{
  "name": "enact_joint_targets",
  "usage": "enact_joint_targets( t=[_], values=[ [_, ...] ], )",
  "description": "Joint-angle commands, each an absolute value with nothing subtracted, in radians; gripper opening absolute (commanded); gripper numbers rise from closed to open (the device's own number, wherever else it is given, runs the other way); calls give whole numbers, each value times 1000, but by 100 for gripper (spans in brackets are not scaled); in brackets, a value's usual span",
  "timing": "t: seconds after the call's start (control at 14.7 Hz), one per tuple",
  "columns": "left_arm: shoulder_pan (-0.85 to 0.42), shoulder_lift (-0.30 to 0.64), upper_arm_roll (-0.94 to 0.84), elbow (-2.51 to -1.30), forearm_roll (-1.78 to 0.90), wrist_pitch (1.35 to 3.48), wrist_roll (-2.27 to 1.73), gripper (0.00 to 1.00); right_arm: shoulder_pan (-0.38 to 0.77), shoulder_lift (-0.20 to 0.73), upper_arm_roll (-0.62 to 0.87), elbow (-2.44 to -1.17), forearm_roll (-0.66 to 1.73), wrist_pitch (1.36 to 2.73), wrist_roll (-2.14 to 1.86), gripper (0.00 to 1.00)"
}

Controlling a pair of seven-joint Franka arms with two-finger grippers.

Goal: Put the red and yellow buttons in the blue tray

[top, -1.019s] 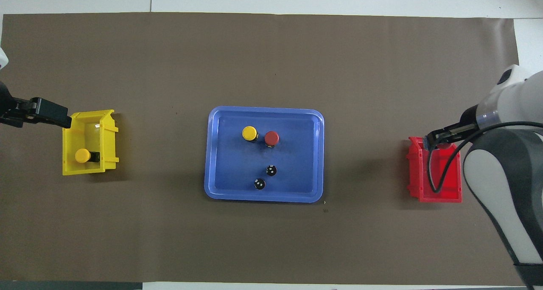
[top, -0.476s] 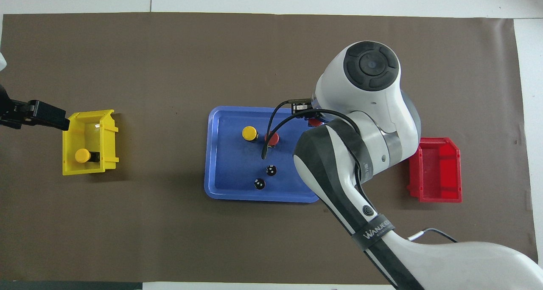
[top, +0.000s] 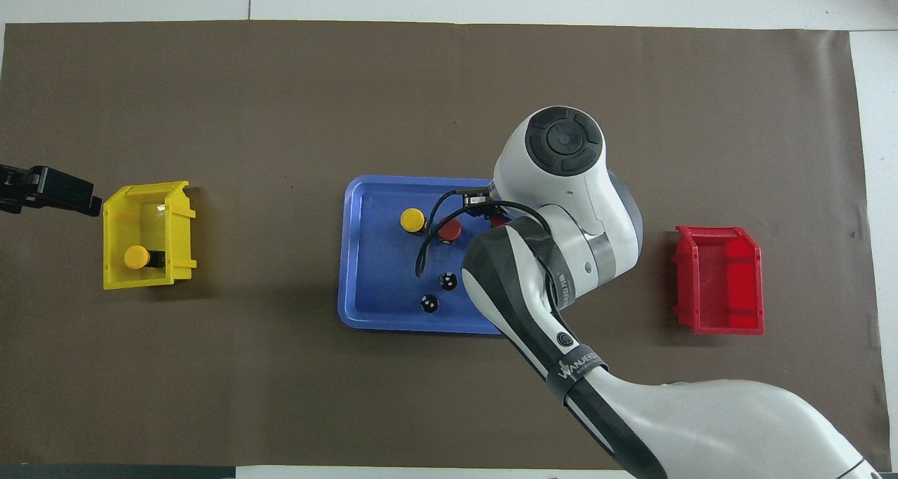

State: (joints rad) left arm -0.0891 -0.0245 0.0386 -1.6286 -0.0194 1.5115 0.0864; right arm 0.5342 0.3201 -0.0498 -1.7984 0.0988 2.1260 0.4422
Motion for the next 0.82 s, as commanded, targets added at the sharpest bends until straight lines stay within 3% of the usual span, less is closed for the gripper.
enact_joint_targets(
  t=[0.0, 0.14, 0.27, 0.41, 0.48, 0.75],
  values=[
    [-72, -41, 34, -1646, -9, 1511, 118, 100, 538, 267, -52, -1887, 117, 2180, 449, 24],
    [-71, -43, 34, -1652, -9, 1528, 120, 100, 548, 273, -52, -1899, 117, 2194, 448, 26],
    [-71, -43, 34, -1654, -9, 1531, 120, 100, 554, 276, -52, -1902, 118, 2195, 448, 36],
    [-71, -44, 34, -1655, -9, 1531, 118, 100, 549, 278, -54, -1895, 117, 2195, 442, 83],
    [-72, -44, 34, -1655, -9, 1531, 118, 100, 548, 279, -54, -1887, 114, 2195, 442, 100],
    [-72, -44, 34, -1658, -9, 1535, 118, 100, 480, 249, -66, -1791, 97, 2078, 440, 100]
  ],
)
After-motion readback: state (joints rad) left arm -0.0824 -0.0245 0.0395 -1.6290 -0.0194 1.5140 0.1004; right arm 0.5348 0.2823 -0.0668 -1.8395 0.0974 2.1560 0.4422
